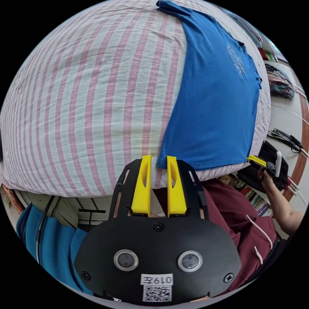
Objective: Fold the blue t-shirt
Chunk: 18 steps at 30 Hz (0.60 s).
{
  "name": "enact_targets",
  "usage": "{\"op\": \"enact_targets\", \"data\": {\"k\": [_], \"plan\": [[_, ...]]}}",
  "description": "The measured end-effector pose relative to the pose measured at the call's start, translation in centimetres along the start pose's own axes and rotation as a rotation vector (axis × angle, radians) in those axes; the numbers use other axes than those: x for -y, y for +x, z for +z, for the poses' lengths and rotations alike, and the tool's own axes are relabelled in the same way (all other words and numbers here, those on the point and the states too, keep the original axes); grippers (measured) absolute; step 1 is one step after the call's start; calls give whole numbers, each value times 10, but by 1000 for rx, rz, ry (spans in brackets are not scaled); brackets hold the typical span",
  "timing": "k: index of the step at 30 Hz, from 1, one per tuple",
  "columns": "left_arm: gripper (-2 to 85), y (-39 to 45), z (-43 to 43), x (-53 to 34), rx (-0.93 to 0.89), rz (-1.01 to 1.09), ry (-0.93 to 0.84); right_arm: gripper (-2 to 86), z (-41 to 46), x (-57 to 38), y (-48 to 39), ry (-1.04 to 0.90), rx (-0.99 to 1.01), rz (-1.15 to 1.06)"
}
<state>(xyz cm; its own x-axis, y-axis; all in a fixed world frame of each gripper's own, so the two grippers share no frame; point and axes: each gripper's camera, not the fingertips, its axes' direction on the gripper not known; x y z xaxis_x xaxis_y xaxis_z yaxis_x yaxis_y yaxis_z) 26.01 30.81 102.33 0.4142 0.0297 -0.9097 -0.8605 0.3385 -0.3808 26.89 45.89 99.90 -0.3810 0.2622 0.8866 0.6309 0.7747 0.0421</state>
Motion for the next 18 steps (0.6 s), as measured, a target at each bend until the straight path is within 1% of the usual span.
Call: {"op": "enact_targets", "data": {"k": [4,7,9,11,13,14,18], "plan": [[76,-13,-2,-9,-29,-3,18,96,1,-1,-1,-55,-44,-25],[67,-32,-7,-19,-62,-32,45,66,-7,-4,11,-46,-76,-1],[54,-43,-20,-25,-91,-65,115,39,-33,8,20,79,-104,42],[41,-48,-37,-26,-113,-83,208,10,-56,32,17,180,-126,30],[34,-38,-62,-11,-89,-32,314,-1,-78,67,1,269,-140,-51],[34,-34,-68,-5,-81,-17,338,-3,-90,95,-12,309,-135,-107],[42,-10,-97,54,-45,36,471,6,-123,208,-49,428,-22,-249]]}}
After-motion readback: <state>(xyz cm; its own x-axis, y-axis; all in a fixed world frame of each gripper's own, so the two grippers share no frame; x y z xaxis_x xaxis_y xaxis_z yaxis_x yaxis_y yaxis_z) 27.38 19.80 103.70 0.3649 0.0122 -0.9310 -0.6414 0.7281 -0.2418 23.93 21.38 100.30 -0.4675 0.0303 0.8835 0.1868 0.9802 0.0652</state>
